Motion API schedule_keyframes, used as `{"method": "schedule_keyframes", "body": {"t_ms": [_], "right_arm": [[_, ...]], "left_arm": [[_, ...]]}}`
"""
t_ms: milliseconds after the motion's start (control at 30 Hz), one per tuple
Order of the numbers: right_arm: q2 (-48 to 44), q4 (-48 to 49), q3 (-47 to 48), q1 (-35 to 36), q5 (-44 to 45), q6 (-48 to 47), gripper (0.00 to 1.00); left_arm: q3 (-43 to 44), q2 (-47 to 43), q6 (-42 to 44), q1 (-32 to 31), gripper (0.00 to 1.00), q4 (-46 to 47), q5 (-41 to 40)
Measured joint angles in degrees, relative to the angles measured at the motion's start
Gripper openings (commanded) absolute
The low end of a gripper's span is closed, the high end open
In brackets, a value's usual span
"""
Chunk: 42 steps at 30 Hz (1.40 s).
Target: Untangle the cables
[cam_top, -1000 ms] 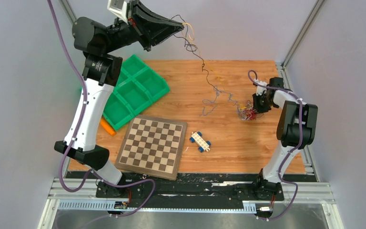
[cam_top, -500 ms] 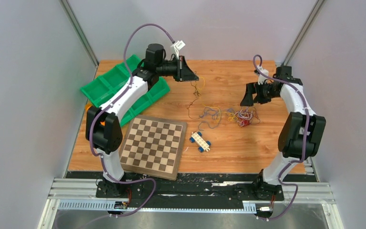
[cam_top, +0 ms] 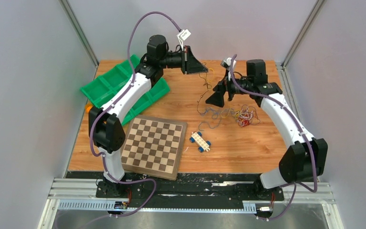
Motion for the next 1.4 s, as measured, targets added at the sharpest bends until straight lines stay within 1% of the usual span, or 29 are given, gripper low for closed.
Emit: {"method": "schedule_keyframes", "body": {"t_ms": [67, 100, 133, 167, 200, 233, 267, 300, 333, 367, 400, 433, 467, 500, 533, 567, 633, 700, 767, 833, 900, 1000, 1100, 1167, 1333, 1400], "right_arm": [[-2.71, 5.77, -2.34, 2.71, 1.64, 1.97, 1.0], [-3.23, 7.76, -2.84, 3.43, 2.29, 2.62, 0.94], [-3.58, 10.67, -3.34, 4.37, 3.41, 3.32, 0.81], [-3.61, 12.92, -3.63, 5.18, 4.57, 3.82, 0.62], [-3.34, 14.86, -3.78, 5.99, 6.03, 4.2, 0.39], [-2.93, 16.15, -3.8, 6.58, 7.48, 4.42, 0.18], [-2.29, 17.62, -3.78, 7.02, 9.11, 4.98, 0.03], [-1.53, 18.49, -3.67, 7.37, 10.45, 5.64, 0.0], [-0.68, 18.99, -3.61, 7.39, 11.52, 6.21, 0.0], [0.04, 19.26, -3.58, 7.02, 12.48, 6.84, 0.0], [0.57, 19.26, -3.58, 6.1, 13.18, 7.43, 0.0], [0.72, 19.28, -3.58, 4.96, 13.68, 7.89, 0.0], [0.74, 19.32, -3.61, 3.37, 14.01, 8.39, 0.0], [0.55, 19.5, -3.58, 1.81, 14.29, 8.72, 0.0], [0.28, 19.76, -3.58, 0.07, 14.4, 9.09, 0.0], [-0.22, 19.89, -3.61, -2.47, 14.43, 9.68, 0.0], [-1.09, 20.13, -3.61, -5.84, 14.23, 10.62, 0.0], [-1.9, 20.46, -3.63, -9.03, 13.94, 11.65, 0.0], [-2.43, 21.11, -4.07, -11.78, 13.75, 12.31, 0.0], [-2.58, 21.31, -4.81, -13.2, 13.88, 12.76, 0.0], [-2.56, 21.22, -5.86, -14.45, 14.47, 13.2, 0.0], [-2.29, 20.9, -6.29, -16.15, 15.96, 14.62, 0.0], [-1.79, 21.05, -6.29, -18.01, 17.73, 15.76, 0.0], [-1.18, 21.07, -6.29, -19.23, 18.34, 16.37, 0.0], [-0.39, 21.07, -7.04, -20.68, 18.34, 16.74, 0.0], [-0.31, 21.07, -7.65, -20.7, 18.29, 16.72, 0.0]], "left_arm": [[-0.28, 0.0, -1.95, -0.2, 0.0, 1.86, 0.92], [-0.57, 0.0, -2.8, -0.26, 0.0, 2.91, 1.27], [-0.81, 0.0, -3.67, -0.33, 0.0, 3.58, 1.51], [-1.27, 0.0, -4.68, -0.35, 0.01, 4.46, 1.88], [-1.68, 0.0, -5.68, -0.35, 0.02, 5.27, 2.21], [-2.08, 0.0, -6.56, -0.37, 0.06, 5.99, 2.4], [-2.25, 0.0, -7.02, -0.35, 0.1, 6.32, 2.51], [-2.36, 0.0, -7.58, -0.35, 0.17, 6.67, 2.6], [-2.36, 0.0, -7.76, -0.28, 0.22, 6.69, 2.69], [-2.34, 0.0, -7.67, -0.07, 0.37, 6.64, 2.69], [-2.21, 0.0, -7.37, 0.39, 0.46, 6.38, 2.49], [-2.14, -0.02, -7.1, 0.74, 0.61, 6.05, 2.16], [-2.12, -0.17, -6.21, 1.22, 0.66, 5.55, 1.81], [-2.12, -0.46, -5.49, 2.01, 0.77, 4.74, 1.01], [-2.21, -0.9, -4.52, 2.97, 0.82, 3.96, 0.07], [-2.69, -1.7, -3.54, 4.59, 0.91, 2.73, -1.42], [-5.49, -4.24, -0.22, 7.04, 0.94, 1.38, -3.98], [-9.44, -7.19, 3.61, 8.96, 0.93, -0.17, -6.36], [-13.2, -9.51, 8.76, 9.46, 0.9, -2.54, -9.46], [-15.45, -9.94, 14.27, 7.39, 0.87, -5.53, -12.66], [-17.03, -8.87, 19.43, 3.65, 0.86, -8.94, -15.8], [-18.8, -5.35, 26.27, -3.15, 0.85, -12.39, -19.82], [-19.76, -0.96, 30.58, -8.35, 0.84, -13.94, -22.73], [-19.71, 2.03, 32.28, -10.6, 0.82, -14.1, -23.8], [-16.2, 9.11, 35.04, -11.43, 0.72, -13.86, -24.26], [-14.56, 11.21, 35.95, -11.28, 0.7, -13.31, -23.87]]}}
